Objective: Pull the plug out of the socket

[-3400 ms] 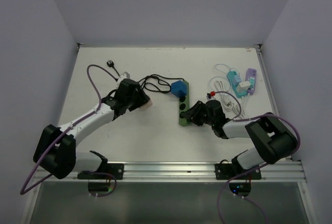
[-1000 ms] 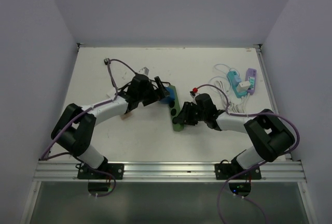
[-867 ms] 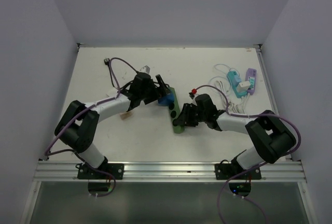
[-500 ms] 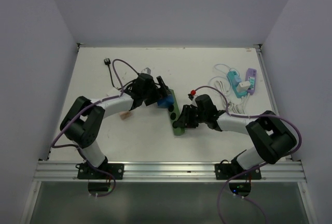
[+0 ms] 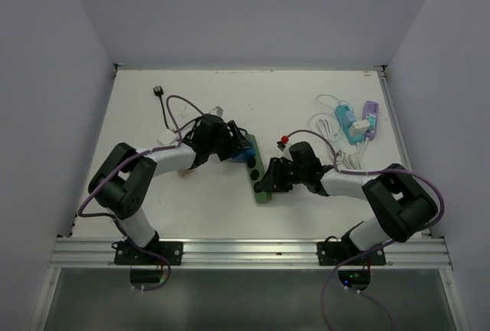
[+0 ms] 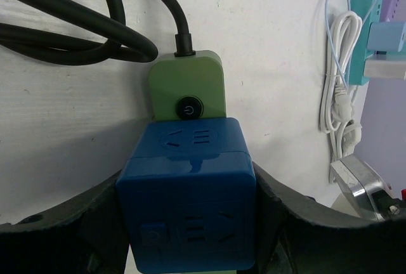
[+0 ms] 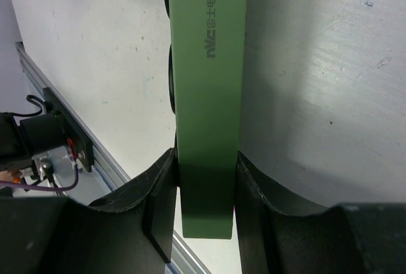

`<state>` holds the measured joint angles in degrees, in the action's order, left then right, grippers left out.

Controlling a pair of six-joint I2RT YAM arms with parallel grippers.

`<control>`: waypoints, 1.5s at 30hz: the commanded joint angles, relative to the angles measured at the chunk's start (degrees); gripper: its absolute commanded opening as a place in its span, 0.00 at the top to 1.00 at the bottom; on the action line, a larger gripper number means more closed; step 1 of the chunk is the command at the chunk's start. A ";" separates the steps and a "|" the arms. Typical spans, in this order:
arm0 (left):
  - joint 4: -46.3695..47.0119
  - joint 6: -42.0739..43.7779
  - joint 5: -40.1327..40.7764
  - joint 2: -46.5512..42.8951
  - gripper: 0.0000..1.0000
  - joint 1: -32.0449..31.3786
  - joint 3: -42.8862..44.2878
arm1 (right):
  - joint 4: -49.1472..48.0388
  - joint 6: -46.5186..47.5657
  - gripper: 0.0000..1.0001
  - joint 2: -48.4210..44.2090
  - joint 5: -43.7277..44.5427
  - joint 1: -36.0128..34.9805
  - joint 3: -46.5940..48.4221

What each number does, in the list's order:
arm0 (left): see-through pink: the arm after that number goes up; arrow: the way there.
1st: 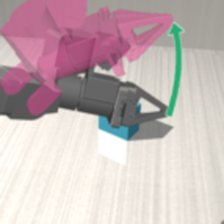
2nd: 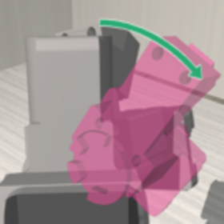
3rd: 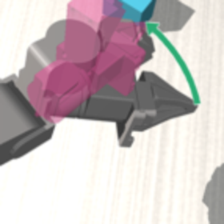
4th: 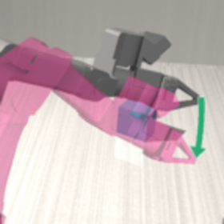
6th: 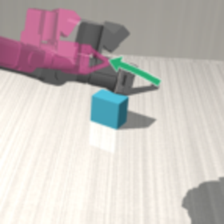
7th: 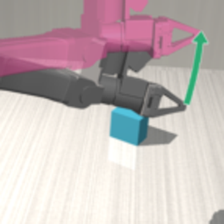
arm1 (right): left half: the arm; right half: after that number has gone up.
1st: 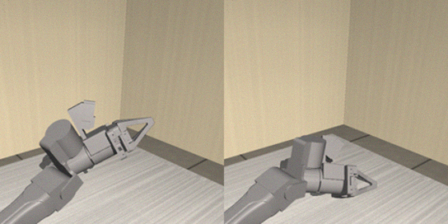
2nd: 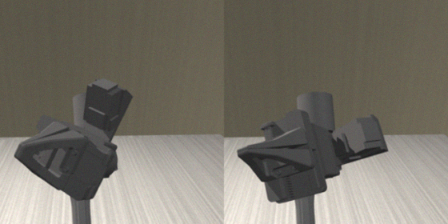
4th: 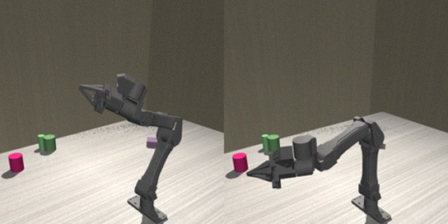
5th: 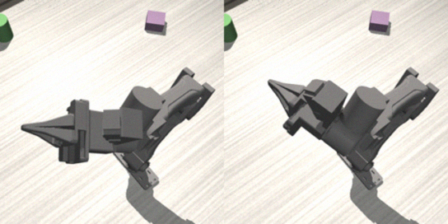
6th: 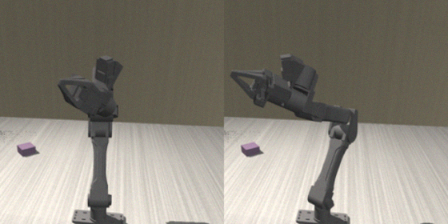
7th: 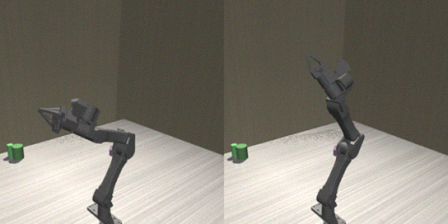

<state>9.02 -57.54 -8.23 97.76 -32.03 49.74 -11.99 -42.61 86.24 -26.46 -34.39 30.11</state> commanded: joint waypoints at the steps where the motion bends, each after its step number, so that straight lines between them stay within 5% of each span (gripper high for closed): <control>1: 3.11 0.76 -0.82 -2.39 0.58 -0.31 -0.78 | 4.61 1.83 1.00 1.57 -0.44 -0.76 -2.60; 5: 3.37 1.03 -1.79 -3.09 0.91 -0.31 -1.57 | 2.50 1.13 0.67 0.43 -1.23 -0.76 -3.39; 6: 3.72 1.02 -2.49 -3.18 0.95 -0.31 -1.83 | 1.80 0.78 0.51 0.08 -1.23 -0.76 -3.65; 9: 5.22 0.67 -3.89 -3.89 1.00 -0.31 -3.33 | -0.14 -0.28 0.29 -1.33 -0.35 -0.76 -3.92; 13: 5.75 0.50 -4.95 -4.94 1.00 -0.31 -4.73 | -0.66 -0.11 0.18 -0.37 0.88 -0.68 -2.34; 17: 6.27 -0.20 -5.48 -6.78 1.00 -0.31 -6.14 | -3.39 -0.81 0.16 4.36 1.23 -0.50 -0.32; 29: 6.54 -1.00 -5.57 -10.30 1.00 -0.58 -9.04 | -4.97 -1.42 0.33 13.78 3.43 -0.59 6.89; 35: 7.07 -1.26 -5.74 -10.04 1.00 -0.58 -9.04 | -5.68 -1.51 0.68 17.82 4.39 -0.50 6.63; 36: 7.15 -1.43 -6.01 -10.04 1.00 -0.58 -9.04 | -5.76 -1.60 0.81 18.35 4.40 -0.50 6.63; 39: 6.98 -1.26 -6.27 -10.56 1.00 -0.58 -9.04 | -5.94 -1.86 1.00 19.67 5.36 -0.41 5.84; 45: 1.89 1.02 -3.99 -12.67 1.00 -0.31 -7.47 | -1.56 -2.13 1.00 19.58 9.75 0.82 4.78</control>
<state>10.37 -57.43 -9.78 89.41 -32.12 40.38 -25.26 -47.35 101.62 -29.52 -34.79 37.87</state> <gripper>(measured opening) 0.657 0.390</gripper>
